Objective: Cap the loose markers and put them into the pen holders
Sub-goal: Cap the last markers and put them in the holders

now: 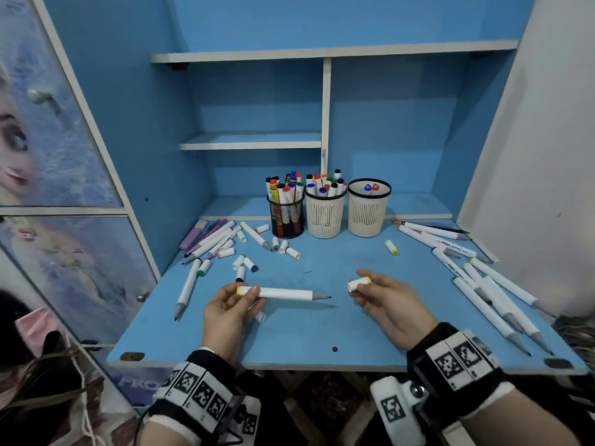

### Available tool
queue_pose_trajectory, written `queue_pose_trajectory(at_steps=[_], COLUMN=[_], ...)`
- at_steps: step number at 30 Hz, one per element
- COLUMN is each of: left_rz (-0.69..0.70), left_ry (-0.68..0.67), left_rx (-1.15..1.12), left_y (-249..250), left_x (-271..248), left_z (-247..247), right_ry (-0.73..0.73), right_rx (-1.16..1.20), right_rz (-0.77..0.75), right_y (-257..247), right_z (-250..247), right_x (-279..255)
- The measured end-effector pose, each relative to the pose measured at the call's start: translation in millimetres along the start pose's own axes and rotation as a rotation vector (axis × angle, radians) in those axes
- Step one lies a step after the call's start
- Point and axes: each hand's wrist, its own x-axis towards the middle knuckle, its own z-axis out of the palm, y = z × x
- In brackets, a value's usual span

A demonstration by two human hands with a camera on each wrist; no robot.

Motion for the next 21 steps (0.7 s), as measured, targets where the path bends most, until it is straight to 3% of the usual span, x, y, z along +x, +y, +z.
queue_pose_trajectory(at_steps=[7,11,16,21], left_rz=[0.017,0.019,0.019,0.007], left_ry=[0.001,-0.001,0.028,-0.002], left_rx=[-0.022,-0.032,-0.066,-0.059], left_y=[-2,-2,-2,-3], left_x=[2,2,2,2], left_z=[-5,-5,-2,-3], right_ry=[-0.024,-0.069,0.000,-0.026], right_rx=[0.205,0.135,0.240,0.218], right_rz=[0.056,0.004,-0.079,-0.124], right_y=[33,43,47,51], right_z=[8,19,18,15], right_x=[-7,-13,-13,-15])
